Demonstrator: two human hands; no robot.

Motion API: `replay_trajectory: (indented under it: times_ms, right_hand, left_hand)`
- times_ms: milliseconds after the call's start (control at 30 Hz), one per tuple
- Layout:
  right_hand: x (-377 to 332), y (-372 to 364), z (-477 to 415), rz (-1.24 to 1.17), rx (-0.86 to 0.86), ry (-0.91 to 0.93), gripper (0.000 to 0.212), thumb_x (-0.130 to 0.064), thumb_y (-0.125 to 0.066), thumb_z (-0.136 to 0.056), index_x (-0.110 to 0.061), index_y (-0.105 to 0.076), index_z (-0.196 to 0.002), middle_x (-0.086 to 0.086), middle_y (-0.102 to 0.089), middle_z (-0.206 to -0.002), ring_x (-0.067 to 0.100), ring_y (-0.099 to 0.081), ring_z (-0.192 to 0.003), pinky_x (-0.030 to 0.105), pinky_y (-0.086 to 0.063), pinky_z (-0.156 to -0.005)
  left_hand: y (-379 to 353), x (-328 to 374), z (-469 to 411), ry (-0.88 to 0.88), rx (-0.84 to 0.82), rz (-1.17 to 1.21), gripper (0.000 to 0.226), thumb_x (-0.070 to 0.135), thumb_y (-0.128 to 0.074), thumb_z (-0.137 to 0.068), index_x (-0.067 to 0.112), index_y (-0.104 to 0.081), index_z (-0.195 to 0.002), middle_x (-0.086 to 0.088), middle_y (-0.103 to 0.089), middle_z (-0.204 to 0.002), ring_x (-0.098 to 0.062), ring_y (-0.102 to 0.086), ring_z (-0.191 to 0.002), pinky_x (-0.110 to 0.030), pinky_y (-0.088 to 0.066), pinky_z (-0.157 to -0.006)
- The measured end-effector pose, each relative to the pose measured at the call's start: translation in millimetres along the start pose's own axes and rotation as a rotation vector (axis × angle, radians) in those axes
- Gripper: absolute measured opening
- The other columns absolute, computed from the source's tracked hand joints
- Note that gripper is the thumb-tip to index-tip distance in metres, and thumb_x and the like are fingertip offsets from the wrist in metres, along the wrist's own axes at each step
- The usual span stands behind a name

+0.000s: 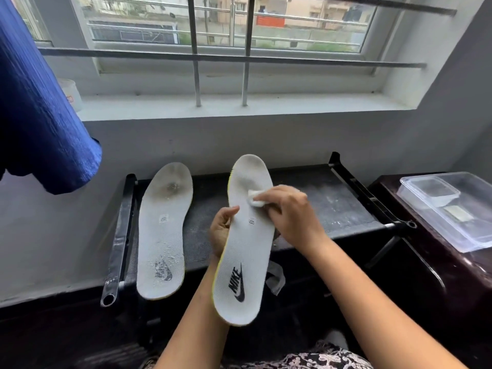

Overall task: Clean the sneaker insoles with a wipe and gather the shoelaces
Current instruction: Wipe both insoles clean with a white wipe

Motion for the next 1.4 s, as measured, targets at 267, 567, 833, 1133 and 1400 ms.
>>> replay_trajectory:
  times_ms: [267,567,833,1133,1400]
  right_hand:
    - [-6,-1,-10,-0.049,-0.027,0.015,0.034,0.005,-0.058,-0.069,-0.010,-0.075,-0.094,0.007,-0.072,-0.090,0.017,-0.064,-0.084,0.008,-0.039,-0.078]
    - [1,-6,-27,0.086,0.004,0.048,0.029,-0.001,-0.053,-0.073,-0.012,-0.076,-0.089,0.008,-0.072,-0.086,0.031,-0.066,-0.082,0.025,-0.044,-0.082]
    - [6,11,-36,0.103,0.085,-0.010,0.023,-0.007,-0.062,-0.084,-0.013,-0.072,-0.104,0.009,-0.071,-0.091,0.026,-0.065,-0.087,0.031,-0.050,-0.082]
    - [8,-2,-55,0.236,0.086,-0.010,0.027,0.003,-0.054,-0.081,-0.011,-0.072,-0.094,0.010,-0.067,-0.084,0.034,-0.062,-0.080,0.032,-0.048,-0.072]
    - [-22,13,-54,0.090,0.213,0.149,0.037,-0.015,-0.042,-0.080,-0.011,-0.072,-0.102,0.009,-0.072,-0.087,0.024,-0.065,-0.085,0.028,-0.045,-0.083]
  left_hand:
    - [-27,6,17,0.161,-0.140,0.059,0.026,0.016,-0.060,-0.050,-0.002,-0.073,-0.062,-0.014,-0.070,-0.066,-0.022,-0.070,-0.060,-0.025,-0.056,-0.052]
    - [-17,-11,7,0.265,-0.326,0.100,0.065,0.051,-0.042,-0.091,-0.001,-0.055,-0.128,-0.019,-0.060,-0.126,-0.032,-0.057,-0.117,-0.046,-0.045,-0.101]
    - [-11,-20,2,0.314,-0.194,0.148,0.064,0.056,-0.036,-0.087,0.006,-0.071,-0.106,-0.013,-0.068,-0.109,-0.031,-0.066,-0.100,-0.051,-0.055,-0.080]
    - [-12,-17,4,0.285,-0.292,0.030,0.065,0.056,-0.047,-0.085,0.009,-0.054,-0.130,-0.015,-0.061,-0.125,-0.030,-0.060,-0.113,-0.048,-0.049,-0.094]
    - [-19,-17,8,0.288,-0.212,0.090,0.061,0.053,-0.034,-0.090,0.010,-0.064,-0.120,-0.014,-0.063,-0.124,-0.033,-0.060,-0.113,-0.054,-0.053,-0.085]
Point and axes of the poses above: each hand's wrist, its own z-axis away from the middle knuckle, its own y-axis out of the back of the hand, x = y × z, the point moved 5 cm from there along -z, towards the middle knuckle
